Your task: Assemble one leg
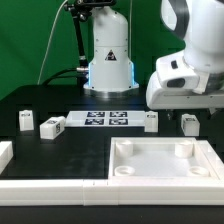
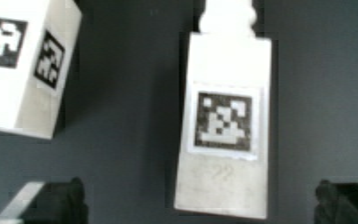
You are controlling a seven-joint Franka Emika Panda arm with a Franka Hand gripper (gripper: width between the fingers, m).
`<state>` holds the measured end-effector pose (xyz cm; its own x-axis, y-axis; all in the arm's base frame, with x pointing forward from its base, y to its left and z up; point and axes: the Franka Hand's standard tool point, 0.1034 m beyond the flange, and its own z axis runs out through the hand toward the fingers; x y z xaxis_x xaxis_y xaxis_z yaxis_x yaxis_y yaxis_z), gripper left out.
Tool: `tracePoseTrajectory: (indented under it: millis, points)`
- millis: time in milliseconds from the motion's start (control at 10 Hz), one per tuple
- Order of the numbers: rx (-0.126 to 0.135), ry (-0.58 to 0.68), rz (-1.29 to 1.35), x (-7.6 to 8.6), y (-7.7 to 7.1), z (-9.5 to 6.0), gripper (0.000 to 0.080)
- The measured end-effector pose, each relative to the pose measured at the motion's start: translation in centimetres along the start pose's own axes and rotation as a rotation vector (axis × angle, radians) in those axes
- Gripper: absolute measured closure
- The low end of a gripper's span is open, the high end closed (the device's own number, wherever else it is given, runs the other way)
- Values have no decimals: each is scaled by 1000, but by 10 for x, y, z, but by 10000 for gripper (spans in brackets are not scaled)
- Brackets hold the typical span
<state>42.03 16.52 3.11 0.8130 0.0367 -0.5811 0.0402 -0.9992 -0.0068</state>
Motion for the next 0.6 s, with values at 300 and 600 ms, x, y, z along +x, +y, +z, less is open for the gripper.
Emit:
tracePoseTrajectory:
  millis: [300, 600]
  points:
    - [-12, -268, -6, -6, -5, 9, 150]
    - [-14, -280, -9, -6, -7, 16, 150]
